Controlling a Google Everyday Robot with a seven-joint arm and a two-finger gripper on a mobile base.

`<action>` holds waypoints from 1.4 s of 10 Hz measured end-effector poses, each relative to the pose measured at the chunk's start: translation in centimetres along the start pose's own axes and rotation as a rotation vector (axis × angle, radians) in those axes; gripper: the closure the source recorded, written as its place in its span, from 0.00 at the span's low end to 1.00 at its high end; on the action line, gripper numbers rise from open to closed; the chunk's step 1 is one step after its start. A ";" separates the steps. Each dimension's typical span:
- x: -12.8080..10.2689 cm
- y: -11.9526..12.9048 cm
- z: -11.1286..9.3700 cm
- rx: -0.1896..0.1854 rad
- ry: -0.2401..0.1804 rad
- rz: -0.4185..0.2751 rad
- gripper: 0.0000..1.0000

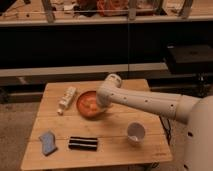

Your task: Place the pepper in the ceramic bowl

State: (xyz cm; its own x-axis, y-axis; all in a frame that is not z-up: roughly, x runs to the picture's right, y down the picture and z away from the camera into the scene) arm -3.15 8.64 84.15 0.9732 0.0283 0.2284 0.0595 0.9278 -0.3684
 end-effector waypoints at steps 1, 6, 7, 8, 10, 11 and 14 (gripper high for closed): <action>0.0 -0.1 0.0 0.001 -0.003 0.003 1.00; -0.9 -0.7 0.4 0.006 -0.013 0.014 1.00; -0.9 -0.9 0.4 0.008 -0.014 0.018 1.00; -1.0 -1.1 0.6 0.009 -0.015 0.021 1.00; -1.5 -1.3 0.8 0.011 -0.017 0.019 1.00; -1.5 -1.4 0.8 0.012 -0.016 0.022 1.00; -1.6 -1.8 1.0 0.019 -0.017 0.030 1.00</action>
State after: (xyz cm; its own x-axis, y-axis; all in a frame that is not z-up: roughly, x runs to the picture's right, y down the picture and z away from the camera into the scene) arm -5.00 7.28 85.32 0.9706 0.0624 0.2323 0.0256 0.9334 -0.3579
